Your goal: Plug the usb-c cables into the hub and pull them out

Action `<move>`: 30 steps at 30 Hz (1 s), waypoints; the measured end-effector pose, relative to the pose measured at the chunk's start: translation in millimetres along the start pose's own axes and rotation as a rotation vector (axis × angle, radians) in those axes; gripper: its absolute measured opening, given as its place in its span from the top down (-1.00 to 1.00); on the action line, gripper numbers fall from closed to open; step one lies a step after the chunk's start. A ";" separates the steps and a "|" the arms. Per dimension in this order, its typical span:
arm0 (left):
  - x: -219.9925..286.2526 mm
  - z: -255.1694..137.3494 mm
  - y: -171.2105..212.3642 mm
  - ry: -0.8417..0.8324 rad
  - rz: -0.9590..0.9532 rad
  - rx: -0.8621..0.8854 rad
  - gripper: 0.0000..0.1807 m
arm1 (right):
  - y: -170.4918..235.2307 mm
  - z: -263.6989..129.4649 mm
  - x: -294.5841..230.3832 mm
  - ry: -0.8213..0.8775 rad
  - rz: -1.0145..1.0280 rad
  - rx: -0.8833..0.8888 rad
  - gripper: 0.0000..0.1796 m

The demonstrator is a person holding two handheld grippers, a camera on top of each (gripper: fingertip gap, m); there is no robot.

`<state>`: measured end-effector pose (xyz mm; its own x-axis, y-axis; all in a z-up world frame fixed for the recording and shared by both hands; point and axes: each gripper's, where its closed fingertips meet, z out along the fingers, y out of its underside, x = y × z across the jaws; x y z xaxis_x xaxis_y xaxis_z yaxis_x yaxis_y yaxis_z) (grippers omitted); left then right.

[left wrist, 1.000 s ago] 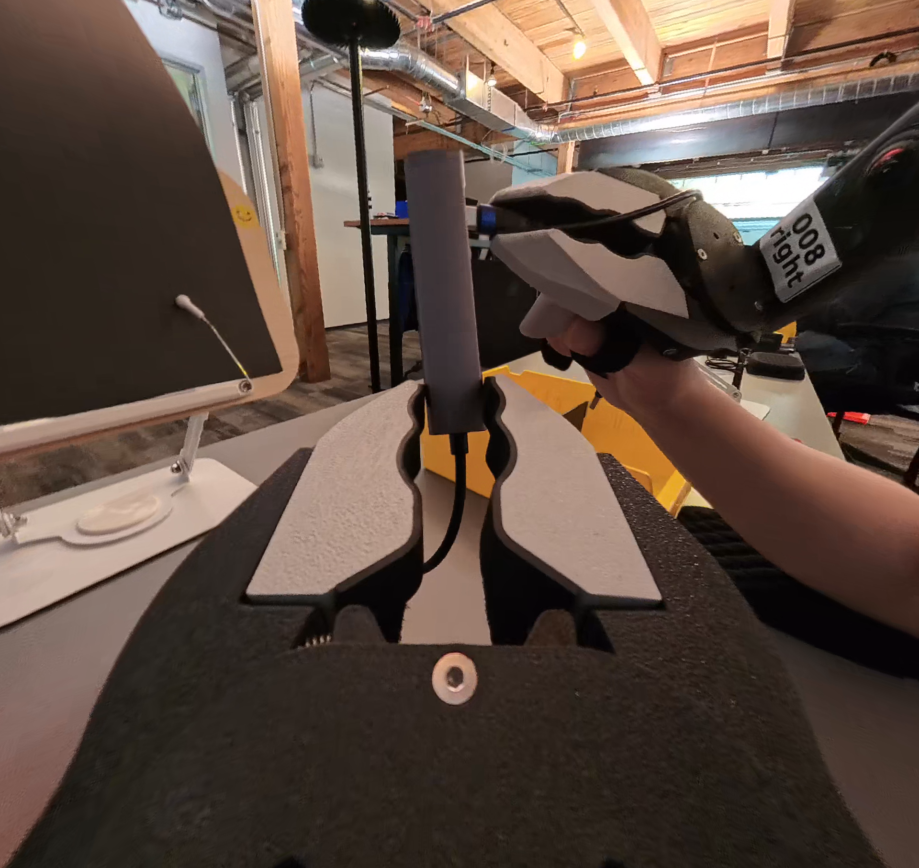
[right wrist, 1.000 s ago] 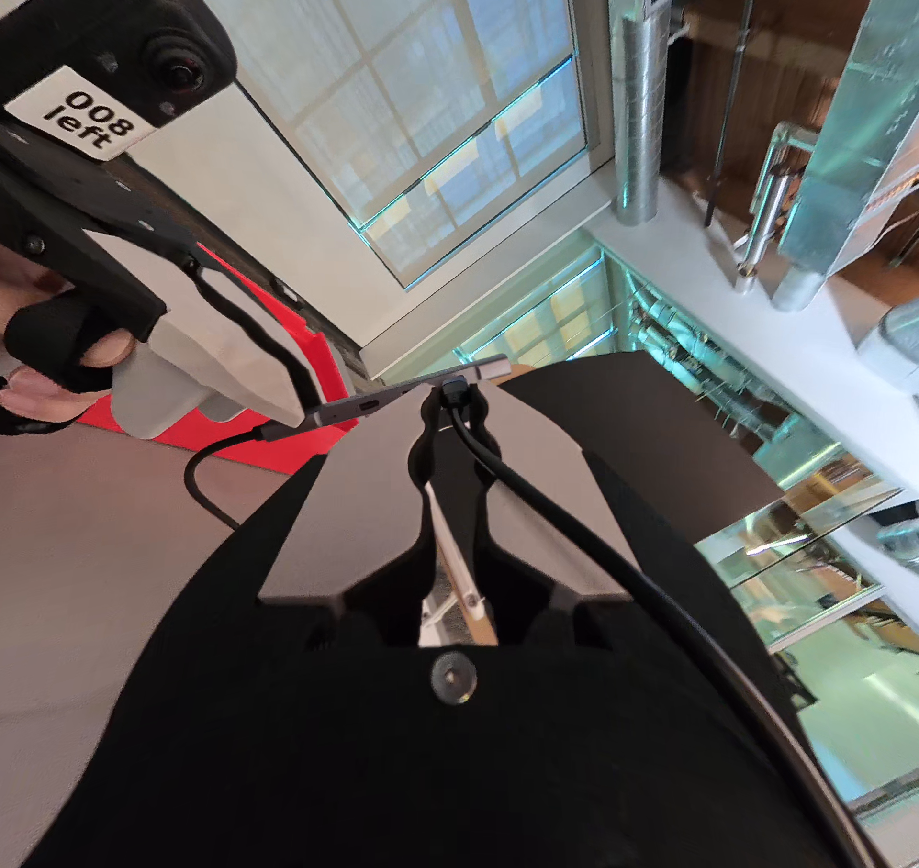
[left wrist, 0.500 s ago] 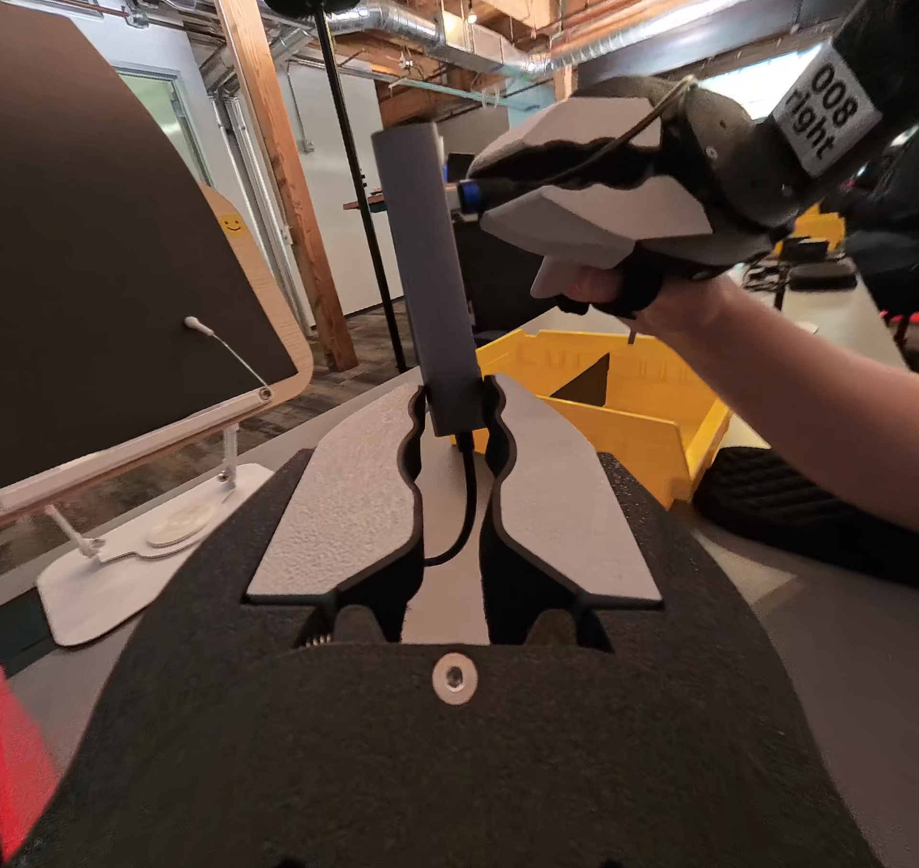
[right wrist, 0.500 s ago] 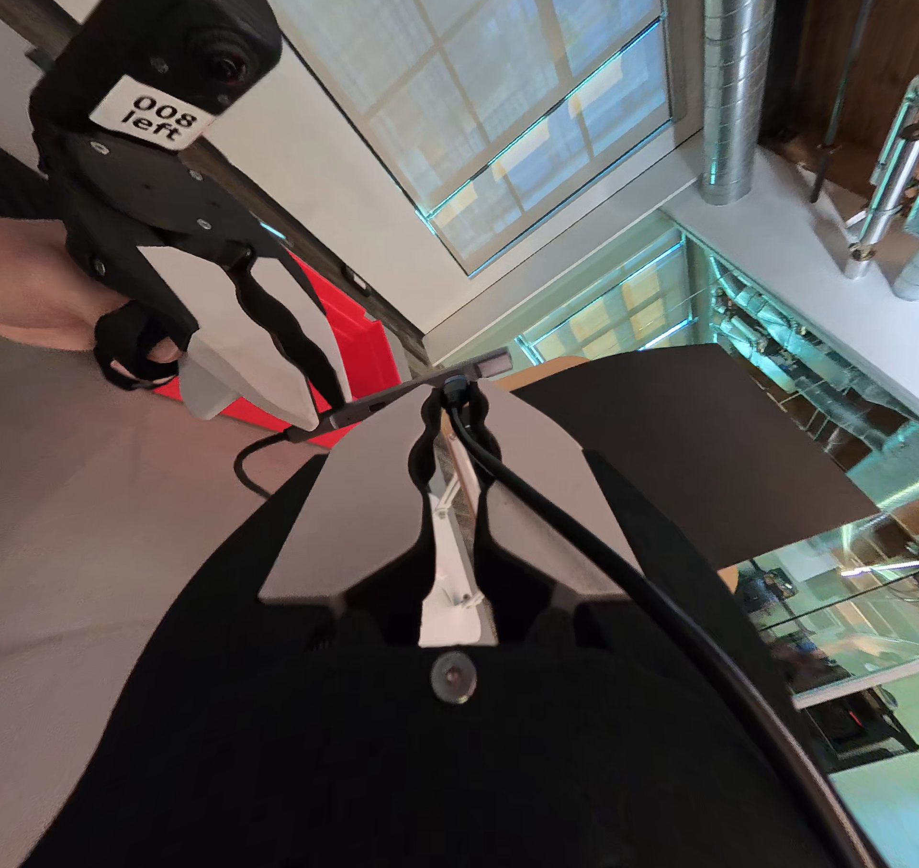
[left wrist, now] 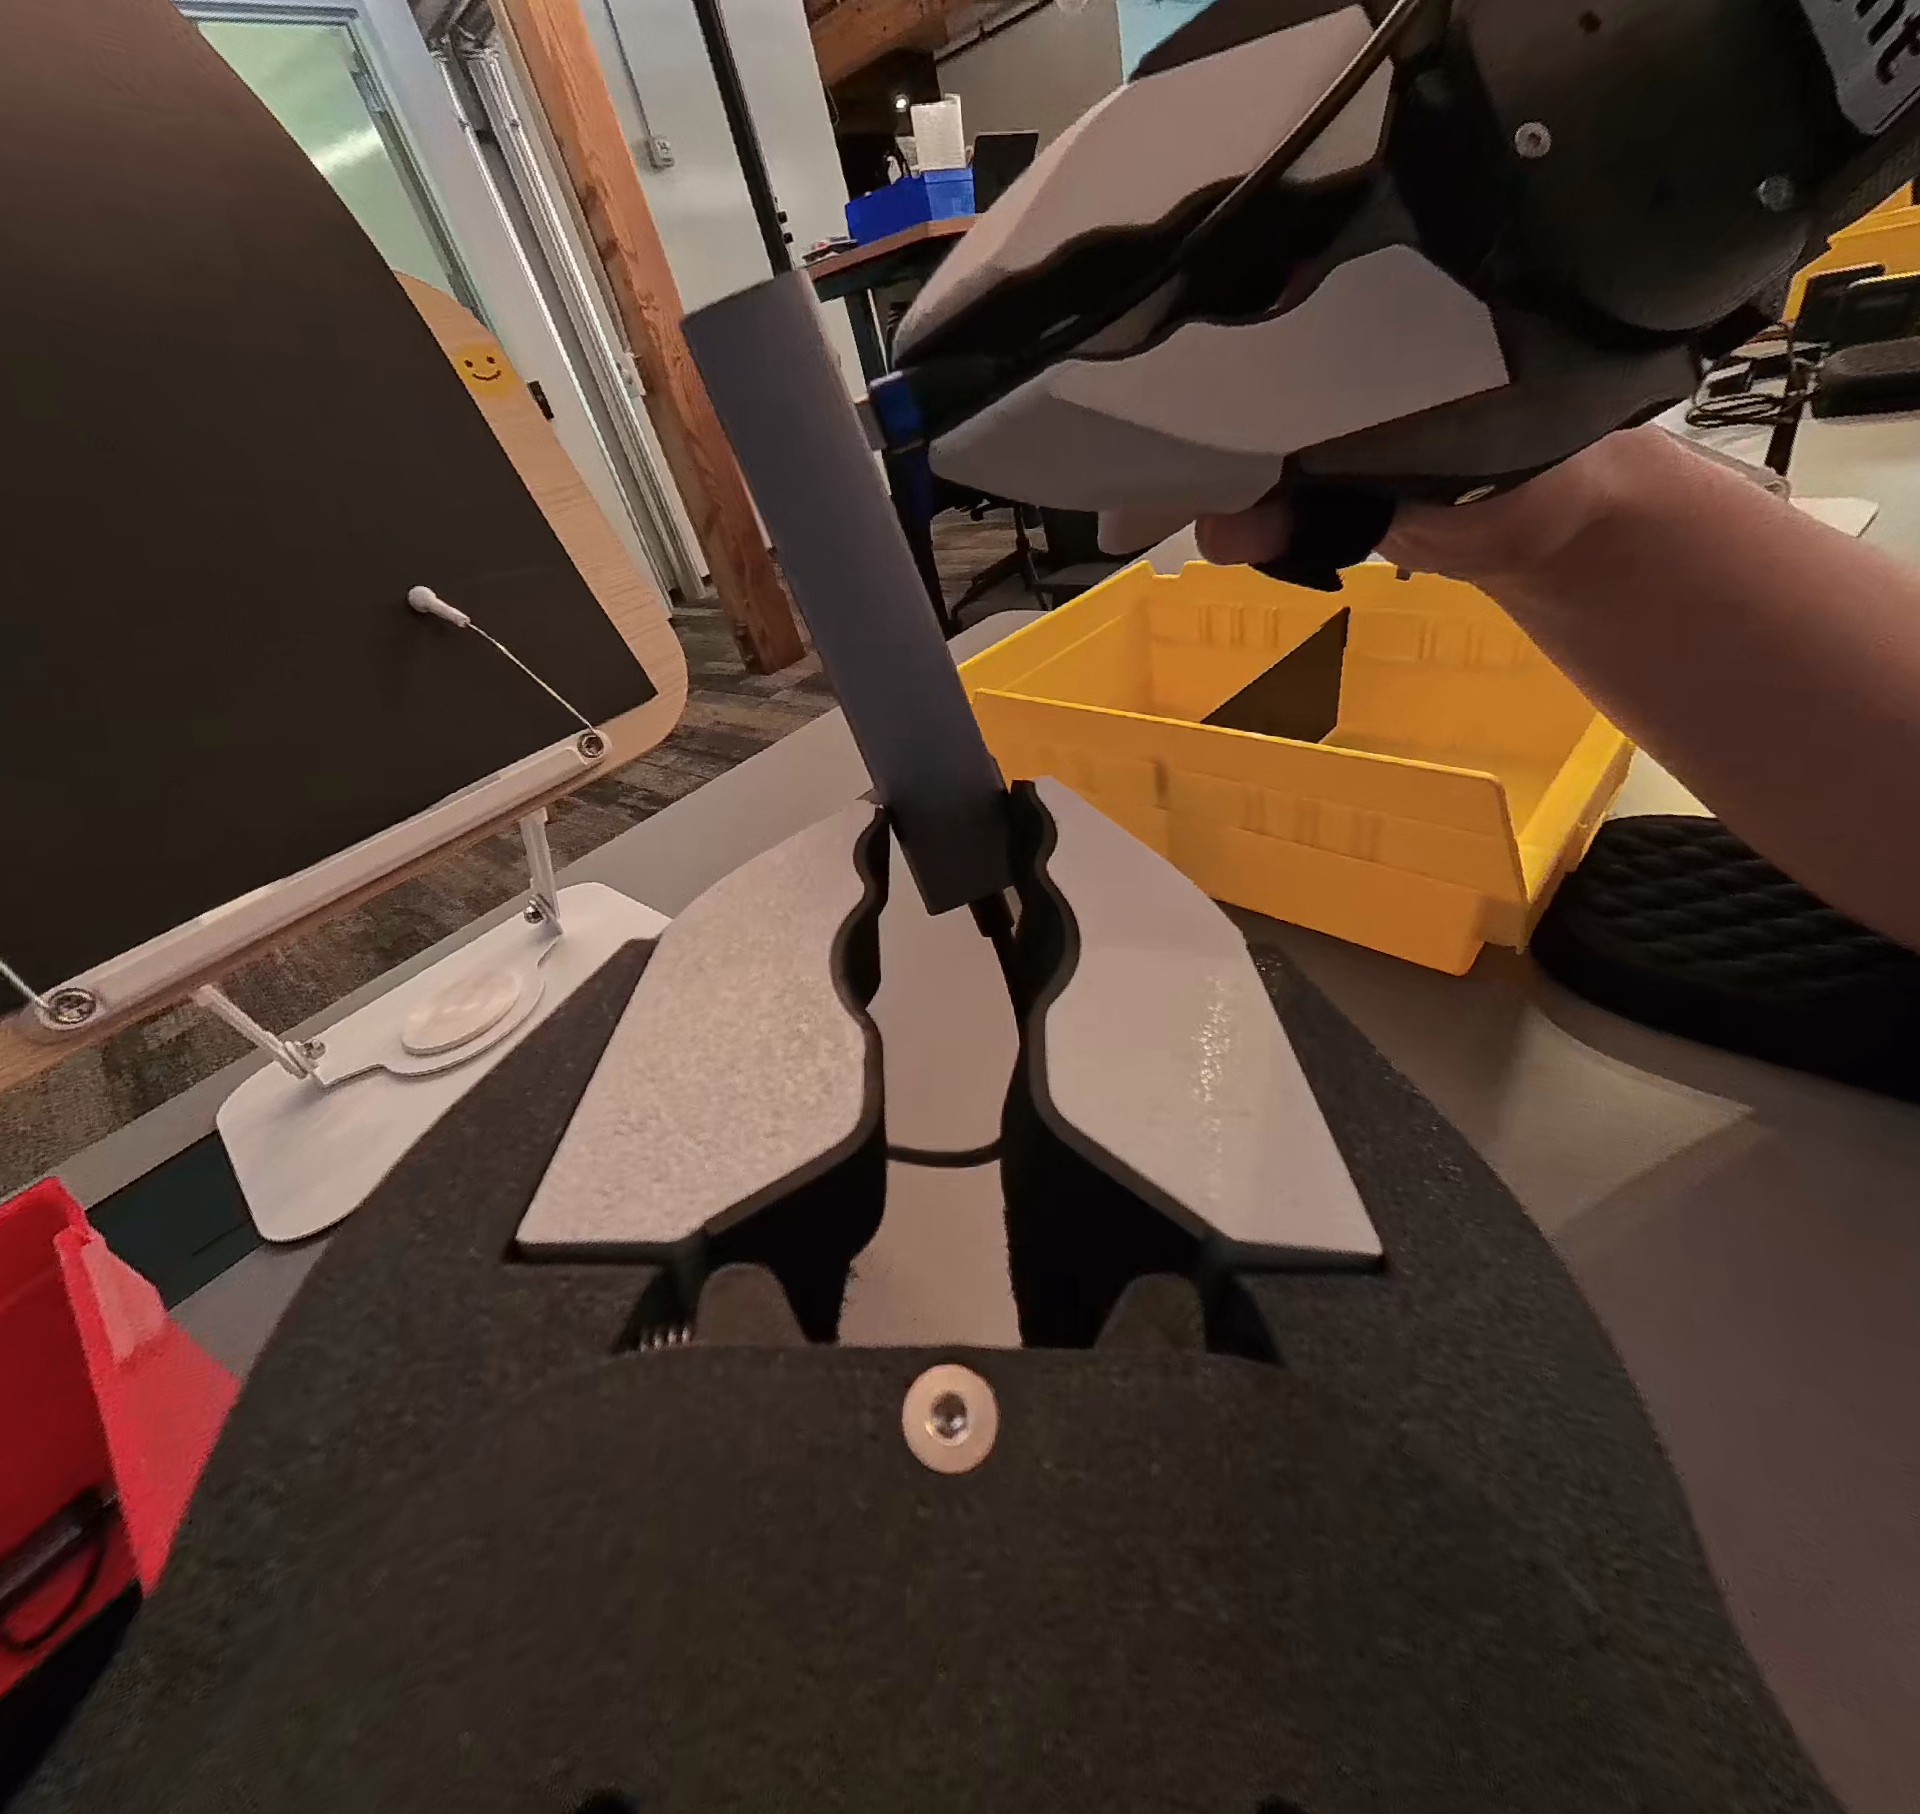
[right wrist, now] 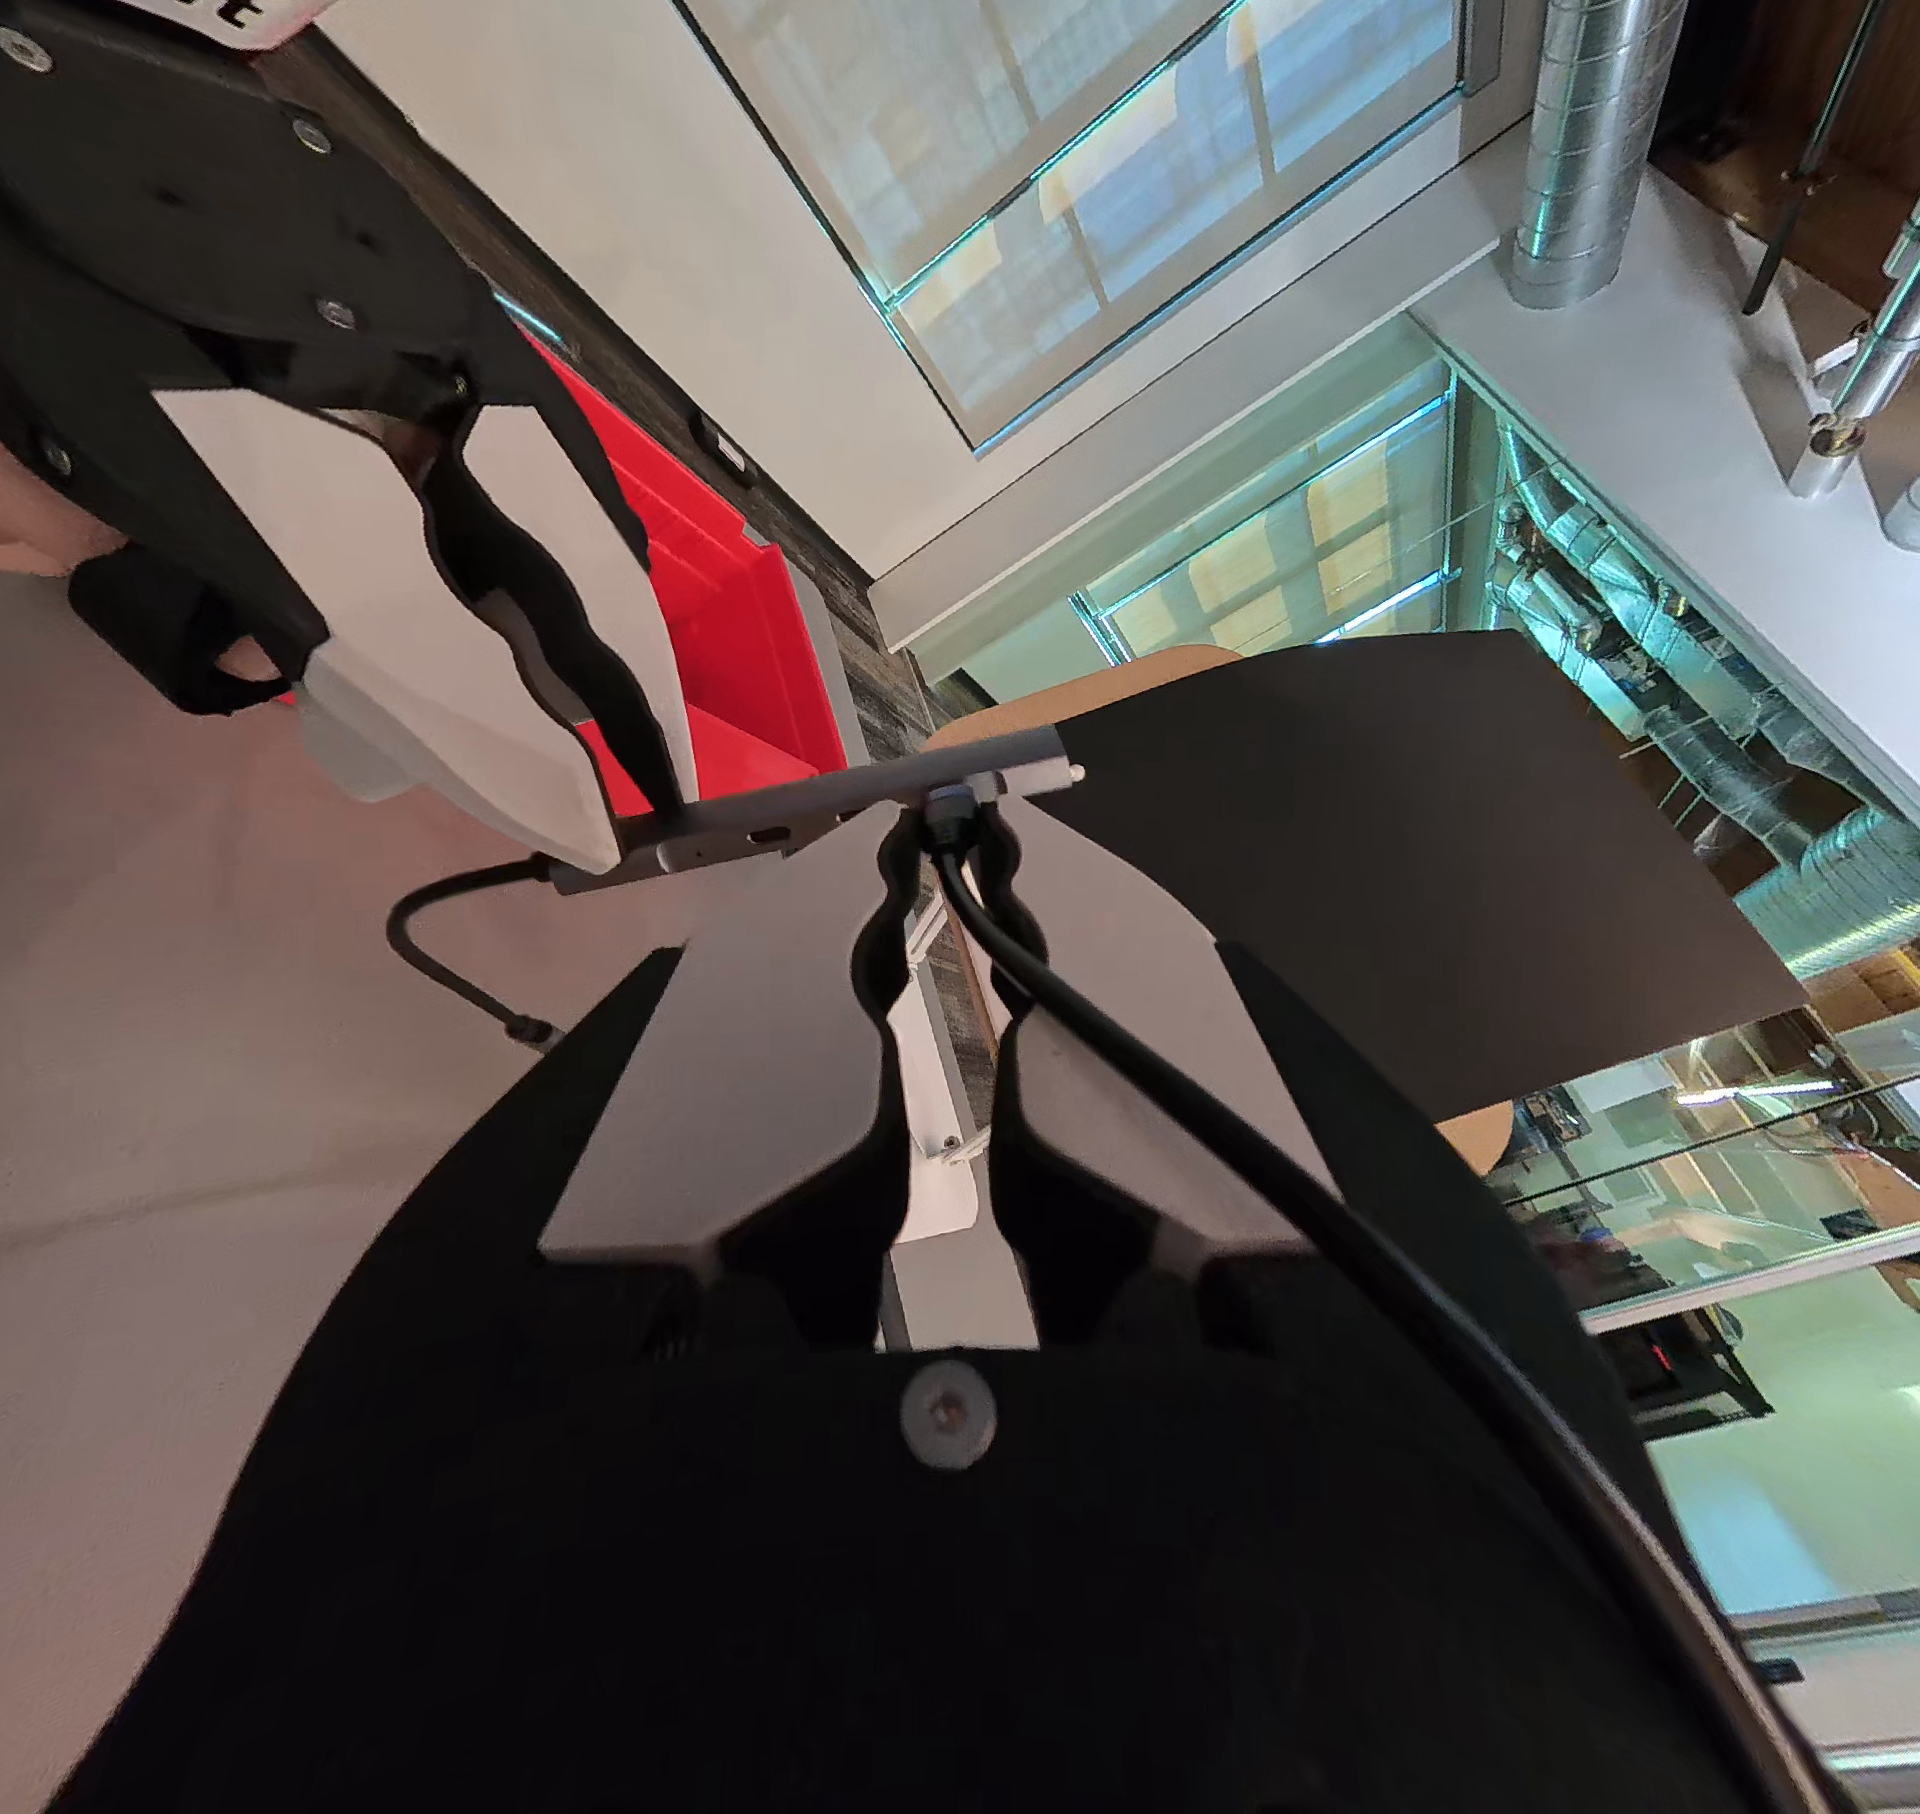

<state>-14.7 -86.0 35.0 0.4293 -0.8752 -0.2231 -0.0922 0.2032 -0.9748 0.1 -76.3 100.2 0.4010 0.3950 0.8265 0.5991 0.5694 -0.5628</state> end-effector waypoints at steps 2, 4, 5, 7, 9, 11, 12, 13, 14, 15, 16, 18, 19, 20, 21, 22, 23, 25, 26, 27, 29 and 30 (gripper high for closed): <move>0.0 -1.2 -2.0 -0.003 0.008 0.004 0.77 | 0.7 0.0 1.3 -0.001 0.027 0.005 0.87; 0.2 -1.9 -3.0 -0.009 0.030 0.003 0.77 | -0.2 -0.6 1.8 0.000 0.039 0.023 0.87; 0.3 -2.0 -3.5 -0.011 0.035 0.003 0.77 | -1.2 -0.7 2.2 0.001 0.047 0.035 0.87; -0.2 -2.4 -5.3 -0.017 0.037 0.011 0.76 | -3.5 -0.8 3.7 0.015 0.064 0.062 0.87; -1.4 -3.1 -6.8 -0.021 0.038 0.021 0.76 | -6.8 -1.4 3.6 0.029 0.045 0.083 0.87; -2.1 -3.8 -7.5 -0.025 0.038 0.031 0.76 | -11.7 -2.0 2.4 0.044 0.009 0.096 0.87; -2.1 -4.0 -8.6 -0.027 0.037 0.040 0.76 | -14.6 -2.1 1.6 0.049 -0.002 0.103 0.87; -2.0 -4.0 -9.5 -0.030 0.035 0.048 0.76 | -16.9 -1.9 0.8 0.055 -0.014 0.107 0.88; -2.0 -3.7 -11.0 -0.034 0.032 0.060 0.75 | -18.8 -1.5 -0.5 0.059 -0.028 0.109 0.87; -2.5 -3.4 -13.6 -0.042 0.028 0.082 0.75 | -19.6 -0.3 -3.0 0.054 -0.040 0.106 0.88; -4.5 -3.3 -17.0 -0.058 0.024 0.110 0.74 | -19.9 1.4 -5.3 0.051 -0.049 0.102 0.87; -9.8 -3.4 -24.2 -0.094 0.025 0.161 0.73 | -19.5 5.2 -9.7 0.046 -0.059 0.094 0.87; -12.1 -2.5 -25.6 -0.105 0.025 0.165 0.74 | -18.5 7.1 -11.3 0.047 -0.063 0.089 0.87; -13.8 -0.9 -24.9 -0.110 0.023 0.154 0.74 | -17.3 8.4 -11.4 0.057 -0.069 0.084 0.88; -15.1 0.7 -23.5 -0.112 0.020 0.142 0.74 | -16.0 9.4 -11.8 0.061 -0.073 0.080 0.88; -16.1 1.9 -22.2 -0.111 0.013 0.134 0.74 | -14.6 10.5 -12.5 0.059 -0.069 0.077 0.87; -16.6 3.1 -21.1 -0.105 0.007 0.131 0.73 | -13.5 11.1 -12.9 0.055 -0.060 0.076 0.87; -17.0 4.2 -20.7 -0.086 0.006 0.143 0.73 | -12.4 11.4 -12.4 0.052 -0.043 0.083 0.88; -17.2 4.7 -20.3 -0.077 0.008 0.145 0.73 | -11.2 11.6 -12.7 0.043 -0.034 0.081 0.89; -17.4 5.5 -19.0 -0.070 0.014 0.136 0.73 | -10.0 11.8 -13.3 0.034 -0.027 0.079 0.89; -17.5 6.5 -16.2 -0.069 0.049 0.110 0.73 | -8.0 11.9 -14.5 0.010 0.003 0.083 0.88; -17.8 6.1 -15.0 -0.072 0.074 0.095 0.73 | -7.5 12.0 -15.3 -0.007 0.029 0.090 0.87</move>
